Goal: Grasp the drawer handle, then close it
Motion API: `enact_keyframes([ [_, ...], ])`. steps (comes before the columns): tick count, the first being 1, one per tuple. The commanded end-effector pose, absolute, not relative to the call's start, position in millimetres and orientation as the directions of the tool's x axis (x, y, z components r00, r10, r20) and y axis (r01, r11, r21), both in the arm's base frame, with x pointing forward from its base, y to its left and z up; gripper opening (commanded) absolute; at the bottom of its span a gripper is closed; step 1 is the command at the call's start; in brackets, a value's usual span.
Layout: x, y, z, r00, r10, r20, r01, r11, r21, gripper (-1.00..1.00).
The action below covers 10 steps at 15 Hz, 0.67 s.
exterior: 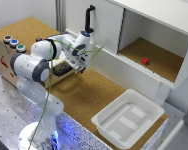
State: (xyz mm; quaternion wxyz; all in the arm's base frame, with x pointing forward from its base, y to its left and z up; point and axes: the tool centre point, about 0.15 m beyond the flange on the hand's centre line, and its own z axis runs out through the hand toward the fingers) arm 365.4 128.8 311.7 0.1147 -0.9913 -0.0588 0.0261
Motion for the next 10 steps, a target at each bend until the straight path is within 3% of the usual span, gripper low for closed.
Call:
enact_keyframes([
  [1,354,143,304,0.993,0.110,0.041,0.117,-0.967,-0.226,-1.00],
  [10,354,196,295,0.990,0.133,0.054,0.142,-0.962,-0.234,-1.00],
])
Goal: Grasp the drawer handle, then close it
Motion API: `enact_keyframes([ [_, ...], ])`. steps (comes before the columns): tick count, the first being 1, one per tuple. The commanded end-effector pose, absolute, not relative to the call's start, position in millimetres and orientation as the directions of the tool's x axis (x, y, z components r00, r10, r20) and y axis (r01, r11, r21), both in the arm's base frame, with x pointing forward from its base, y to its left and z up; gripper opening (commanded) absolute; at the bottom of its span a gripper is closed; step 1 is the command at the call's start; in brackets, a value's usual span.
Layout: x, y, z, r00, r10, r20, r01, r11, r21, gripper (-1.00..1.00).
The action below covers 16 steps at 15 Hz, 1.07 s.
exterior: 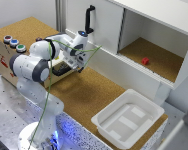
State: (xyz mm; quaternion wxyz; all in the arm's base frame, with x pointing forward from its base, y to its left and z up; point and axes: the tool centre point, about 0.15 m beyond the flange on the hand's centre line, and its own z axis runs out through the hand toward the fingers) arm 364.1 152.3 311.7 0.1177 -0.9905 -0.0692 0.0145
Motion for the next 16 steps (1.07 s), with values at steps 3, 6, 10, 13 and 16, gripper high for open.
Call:
enact_keyframes([
  [3,358,222,293,0.988,0.146,0.058,0.156,-0.956,-0.249,-1.00],
  [6,361,252,294,0.983,0.170,0.066,0.182,-0.948,-0.261,-1.00],
  [10,362,285,295,0.977,0.202,0.072,0.214,-0.938,-0.273,-1.00],
  [13,365,303,297,0.973,0.220,0.069,0.231,-0.931,-0.284,-1.00],
  [16,367,321,301,0.967,0.244,0.076,0.256,-0.923,-0.286,-1.00],
])
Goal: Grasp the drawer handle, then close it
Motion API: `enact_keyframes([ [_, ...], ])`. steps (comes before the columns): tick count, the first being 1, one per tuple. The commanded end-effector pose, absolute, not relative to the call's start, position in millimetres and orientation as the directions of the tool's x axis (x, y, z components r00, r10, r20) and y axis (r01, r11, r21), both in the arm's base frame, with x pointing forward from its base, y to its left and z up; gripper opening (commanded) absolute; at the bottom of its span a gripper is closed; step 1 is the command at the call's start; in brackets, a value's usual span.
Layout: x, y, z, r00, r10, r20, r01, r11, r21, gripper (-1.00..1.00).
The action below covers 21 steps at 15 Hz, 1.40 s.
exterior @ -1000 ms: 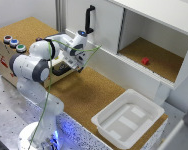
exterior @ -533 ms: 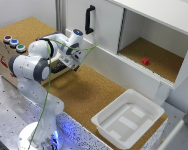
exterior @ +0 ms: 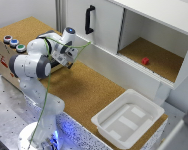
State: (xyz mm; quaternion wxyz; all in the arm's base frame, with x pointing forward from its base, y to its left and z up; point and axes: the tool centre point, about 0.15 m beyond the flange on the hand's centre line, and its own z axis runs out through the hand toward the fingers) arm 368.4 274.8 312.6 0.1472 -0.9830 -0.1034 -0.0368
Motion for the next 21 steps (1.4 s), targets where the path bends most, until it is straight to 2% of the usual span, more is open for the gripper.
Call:
enact_keyframes([
  [1,367,327,302,0.964,0.255,0.077,0.266,-0.920,-0.286,-1.00],
  [5,367,347,310,0.954,0.289,0.082,0.300,-0.904,-0.305,-1.00],
  [6,365,352,314,0.950,0.298,0.088,0.311,-0.900,-0.306,1.00],
  [10,364,353,346,0.954,0.275,0.119,0.300,-0.884,-0.357,1.00],
  [13,360,333,387,0.961,0.199,0.193,0.259,-0.893,-0.367,1.00],
  [16,358,304,406,0.973,0.127,0.195,0.196,-0.901,-0.387,1.00],
  [21,348,260,434,0.971,0.075,0.229,0.142,-0.945,-0.295,1.00],
])
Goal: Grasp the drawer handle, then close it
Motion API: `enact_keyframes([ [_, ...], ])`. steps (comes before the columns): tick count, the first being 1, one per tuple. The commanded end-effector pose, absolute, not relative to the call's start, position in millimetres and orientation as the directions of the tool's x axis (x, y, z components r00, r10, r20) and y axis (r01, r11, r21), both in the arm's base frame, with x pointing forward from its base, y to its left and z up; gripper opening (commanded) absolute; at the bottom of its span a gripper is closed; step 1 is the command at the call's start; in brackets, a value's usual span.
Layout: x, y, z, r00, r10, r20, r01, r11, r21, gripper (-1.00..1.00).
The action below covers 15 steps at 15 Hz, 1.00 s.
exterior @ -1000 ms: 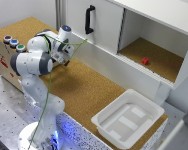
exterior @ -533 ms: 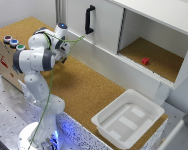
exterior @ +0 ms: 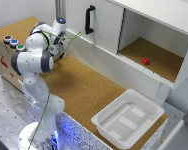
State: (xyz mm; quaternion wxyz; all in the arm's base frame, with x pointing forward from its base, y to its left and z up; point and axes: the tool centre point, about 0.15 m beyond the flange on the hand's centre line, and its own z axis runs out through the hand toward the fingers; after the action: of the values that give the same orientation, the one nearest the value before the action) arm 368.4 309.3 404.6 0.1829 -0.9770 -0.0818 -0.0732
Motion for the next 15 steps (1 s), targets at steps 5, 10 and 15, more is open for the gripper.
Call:
enact_keyframes([
  [5,359,215,472,0.969,0.026,0.244,0.075,-0.979,-0.192,1.00],
  [10,385,168,521,0.967,-0.019,0.254,0.008,-0.995,-0.104,1.00],
  [15,425,151,569,0.959,0.032,0.280,0.037,-0.999,-0.012,1.00],
])
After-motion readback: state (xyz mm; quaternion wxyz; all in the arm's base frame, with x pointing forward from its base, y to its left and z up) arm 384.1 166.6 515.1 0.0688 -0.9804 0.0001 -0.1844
